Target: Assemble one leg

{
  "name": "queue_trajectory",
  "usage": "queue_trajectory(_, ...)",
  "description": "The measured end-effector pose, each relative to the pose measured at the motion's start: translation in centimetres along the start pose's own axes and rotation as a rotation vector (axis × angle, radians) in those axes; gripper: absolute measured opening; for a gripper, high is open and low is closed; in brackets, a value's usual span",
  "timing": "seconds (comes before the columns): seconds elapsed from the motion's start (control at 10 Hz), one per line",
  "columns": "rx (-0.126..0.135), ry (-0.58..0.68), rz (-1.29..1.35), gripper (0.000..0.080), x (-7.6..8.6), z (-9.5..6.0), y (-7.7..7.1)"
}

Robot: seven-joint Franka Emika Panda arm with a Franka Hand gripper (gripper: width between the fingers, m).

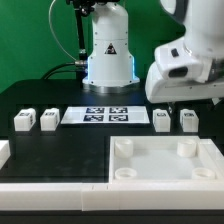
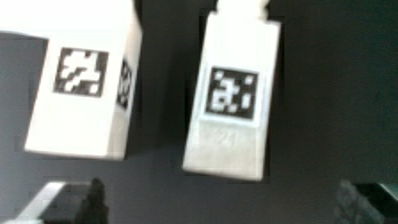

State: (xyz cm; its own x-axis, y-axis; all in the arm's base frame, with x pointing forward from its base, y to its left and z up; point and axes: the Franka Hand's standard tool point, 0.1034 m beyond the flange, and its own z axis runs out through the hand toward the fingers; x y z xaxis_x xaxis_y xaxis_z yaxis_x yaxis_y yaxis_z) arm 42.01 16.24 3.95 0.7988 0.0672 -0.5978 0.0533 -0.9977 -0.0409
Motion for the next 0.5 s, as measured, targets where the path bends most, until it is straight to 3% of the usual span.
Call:
queue_trajectory(0.2, -0.007, -0.241, 0.008, 0.0649, 0.03, 1.2, -0.18)
queue_trajectory(0.5, -0.004, -0.273, 0.015, 0.0649, 0.65, 1.36, -0.37)
